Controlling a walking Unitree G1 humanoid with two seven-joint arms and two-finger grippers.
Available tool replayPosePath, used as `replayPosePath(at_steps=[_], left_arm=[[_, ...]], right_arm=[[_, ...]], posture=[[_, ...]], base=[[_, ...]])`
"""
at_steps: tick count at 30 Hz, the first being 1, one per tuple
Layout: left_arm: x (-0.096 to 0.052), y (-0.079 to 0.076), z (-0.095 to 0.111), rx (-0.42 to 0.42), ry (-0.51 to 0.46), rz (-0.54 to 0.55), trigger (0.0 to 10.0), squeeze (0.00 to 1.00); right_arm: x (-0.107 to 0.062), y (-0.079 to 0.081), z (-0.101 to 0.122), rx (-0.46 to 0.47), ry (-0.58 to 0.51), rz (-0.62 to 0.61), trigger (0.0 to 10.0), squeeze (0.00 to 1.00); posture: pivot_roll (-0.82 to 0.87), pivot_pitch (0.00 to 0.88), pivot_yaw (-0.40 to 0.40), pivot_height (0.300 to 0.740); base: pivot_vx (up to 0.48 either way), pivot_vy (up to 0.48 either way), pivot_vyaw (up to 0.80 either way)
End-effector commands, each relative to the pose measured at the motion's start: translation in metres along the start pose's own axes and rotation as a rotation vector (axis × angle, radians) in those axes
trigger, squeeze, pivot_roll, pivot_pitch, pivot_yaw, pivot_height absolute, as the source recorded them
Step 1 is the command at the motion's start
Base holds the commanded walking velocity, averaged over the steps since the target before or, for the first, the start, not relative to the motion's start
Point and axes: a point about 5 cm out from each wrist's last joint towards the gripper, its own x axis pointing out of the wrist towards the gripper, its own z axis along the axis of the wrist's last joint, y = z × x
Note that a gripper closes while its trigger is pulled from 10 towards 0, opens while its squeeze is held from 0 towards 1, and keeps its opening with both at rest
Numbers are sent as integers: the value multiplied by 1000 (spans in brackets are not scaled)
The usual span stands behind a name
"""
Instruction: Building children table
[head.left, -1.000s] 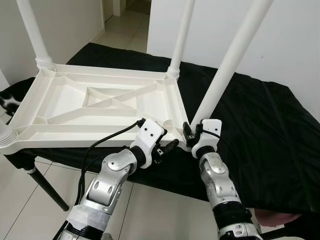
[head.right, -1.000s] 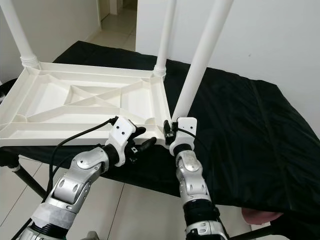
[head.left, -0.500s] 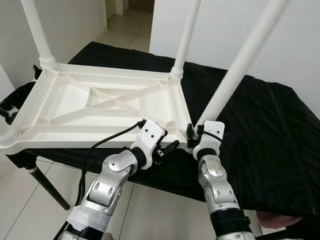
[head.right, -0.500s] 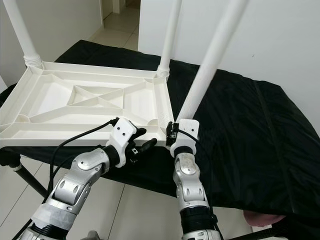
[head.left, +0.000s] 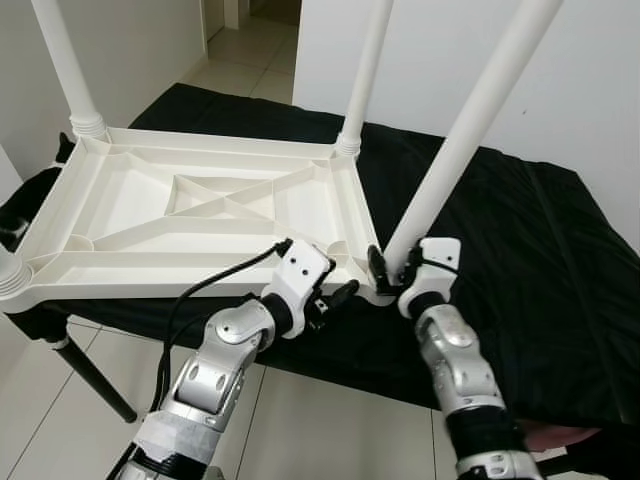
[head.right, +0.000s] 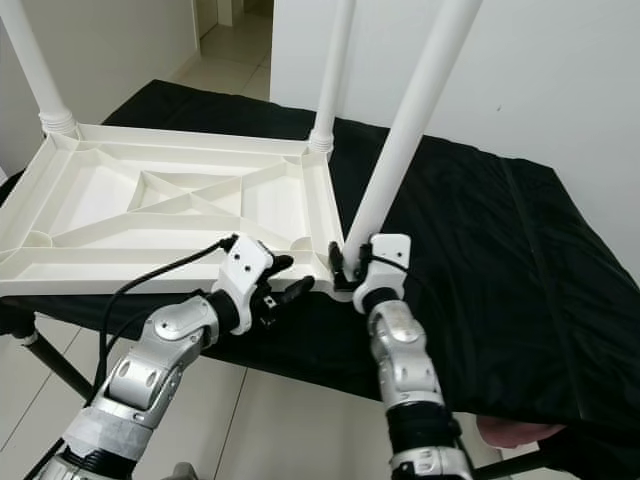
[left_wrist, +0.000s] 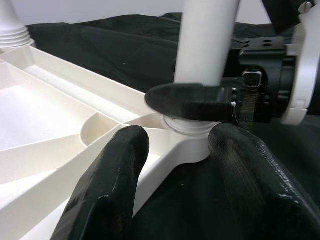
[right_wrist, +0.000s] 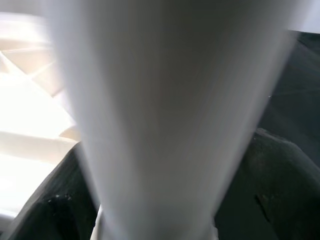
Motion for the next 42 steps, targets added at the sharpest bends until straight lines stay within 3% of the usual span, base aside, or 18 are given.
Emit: replayPosePath(at_steps=[1, 3, 10, 17, 18, 19, 20, 21, 22, 23, 35, 36, 42], left_arm=[[3, 0, -3, 1, 13, 31, 10000, 0], [3, 0, -3, 1, 13, 31, 10000, 0], [4, 4, -1, 4, 10, 34, 10000, 0], [4, 6, 0, 7, 7, 40, 10000, 0], [4, 6, 1, 7, 6, 42, 10000, 0], [4, 6, 1, 7, 6, 42, 10000, 0], [4, 6, 1, 7, 5, 42, 10000, 0], [4, 6, 1, 7, 5, 42, 10000, 0], [4, 6, 1, 8, 5, 44, 10000, 0], [3, 7, 1, 8, 5, 51, 10000, 0], [2, 7, 0, 5, 9, 52, 10000, 0], [2, 7, -1, 3, 10, 48, 10000, 0], [3, 5, -1, -1, 10, 43, 10000, 0]], right_arm=[[0, -3, -7, -27, 33, 111, 10000, 0], [0, -3, -7, -27, 33, 111, 10000, 0], [10, -6, -1, -91, 41, 310, 10000, 0], [21, -3, 2, -101, 59, 371, 10000, 0], [23, -2, 2, -99, 66, 381, 7137, 0], [23, -2, 2, -99, 66, 381, 7137, 0], [24, -1, 2, -100, 68, 388, 4627, 0], [24, -1, 2, -100, 68, 388, 4627, 0], [24, -1, -1, -99, 77, 400, 3882, 0], [22, 0, -6, -94, 102, 419, 0, 0], [17, -6, -18, -58, 128, 448, 0, 0], [15, -8, -20, -40, 121, 420, 10000, 0], [14, -11, -22, -29, 107, 314, 10000, 0]], posture=[[-11, 0, -105, 740], [-11, 0, -105, 740], [-12, 0, -91, 740], [-6, 0, -88, 740], [-1, 0, -91, 740], [-1, 0, -91, 740], [1, 0, -91, 740], [1, 0, -91, 740], [3, 0, -92, 740], [9, 0, -95, 740], [-1, 0, -87, 740], [-4, 0, -87, 740], [-11, 0, -88, 740]], base=[[0, 0, 0], [0, 0, 0], [0, 0, 0], [0, 0, 0], [0, 0, 0], [0, 0, 0], [0, 0, 0], [0, 0, 0], [0, 0, 0], [0, 0, 0], [0, 0, 0], [0, 0, 0], [0, 0, 0]])
